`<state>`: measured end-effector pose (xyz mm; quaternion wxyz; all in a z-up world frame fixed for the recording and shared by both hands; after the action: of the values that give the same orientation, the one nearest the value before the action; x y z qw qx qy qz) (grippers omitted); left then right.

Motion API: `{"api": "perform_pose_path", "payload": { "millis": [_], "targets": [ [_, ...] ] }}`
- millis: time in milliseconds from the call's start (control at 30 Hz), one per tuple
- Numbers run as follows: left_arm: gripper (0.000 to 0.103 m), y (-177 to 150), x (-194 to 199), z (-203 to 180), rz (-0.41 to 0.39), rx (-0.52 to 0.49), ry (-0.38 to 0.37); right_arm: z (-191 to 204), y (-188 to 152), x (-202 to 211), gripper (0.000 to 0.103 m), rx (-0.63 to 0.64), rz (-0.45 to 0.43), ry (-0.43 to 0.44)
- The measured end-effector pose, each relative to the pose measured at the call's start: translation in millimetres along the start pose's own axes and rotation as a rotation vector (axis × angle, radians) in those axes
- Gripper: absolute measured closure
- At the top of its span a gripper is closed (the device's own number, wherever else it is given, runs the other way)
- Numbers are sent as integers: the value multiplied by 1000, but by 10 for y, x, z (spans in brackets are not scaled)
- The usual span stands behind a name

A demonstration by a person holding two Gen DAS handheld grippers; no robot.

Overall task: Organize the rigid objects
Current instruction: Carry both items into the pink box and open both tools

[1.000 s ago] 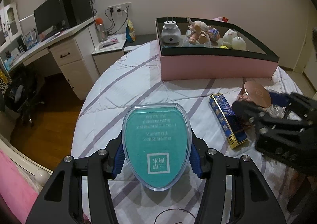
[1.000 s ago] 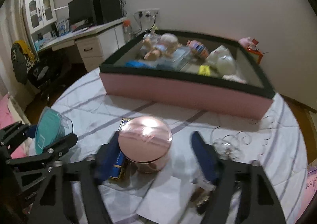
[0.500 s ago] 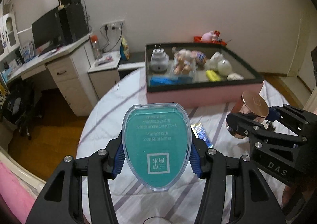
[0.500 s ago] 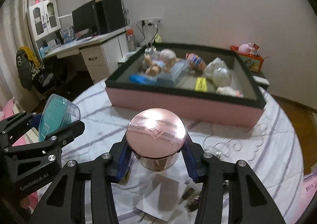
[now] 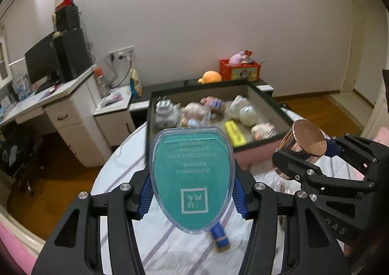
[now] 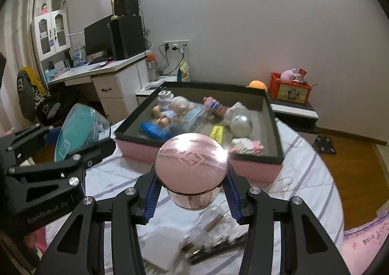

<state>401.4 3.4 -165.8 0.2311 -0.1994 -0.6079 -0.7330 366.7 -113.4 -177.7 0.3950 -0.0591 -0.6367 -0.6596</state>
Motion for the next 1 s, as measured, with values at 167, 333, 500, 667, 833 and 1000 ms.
{"api": "perform_pose_path", "payload": {
  "millis": [167, 333, 500, 667, 833, 1000],
  "targets": [
    [48, 293, -244, -137, 4, -33, -23, -267, 225, -83, 54, -3, -3, -30],
    [48, 555, -643, -297, 40, -71, -33, -577, 465, -328, 54, -16, 12, -49],
    [48, 677, -1076, -449, 95, -98, -48, -878, 581, -697, 54, -33, 66, -75],
    [48, 629, -1428, -592, 147, -123, -51, -1039, 522, -1008, 54, -43, 131, -82],
    [48, 637, -1451, -657, 127, -153, -30, -1118, 466, -1119, 55, -58, 154, -80],
    [44, 626, -1446, -619, 114, -149, -18, -1102, 467, -1117, 54, -52, 158, -86]
  ]
}}
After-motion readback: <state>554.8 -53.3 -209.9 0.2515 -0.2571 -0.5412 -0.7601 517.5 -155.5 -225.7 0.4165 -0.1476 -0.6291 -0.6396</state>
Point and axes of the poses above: each gripper's, at about its wrist camera, not at the fingertips, and x roughly against the way its jaws point, z to its left, y to its top, the point moved 2 cm from there along -x, roughly the way its jaws point, and after that the axes turned 11 degrees about y, right-handed, at the moved point
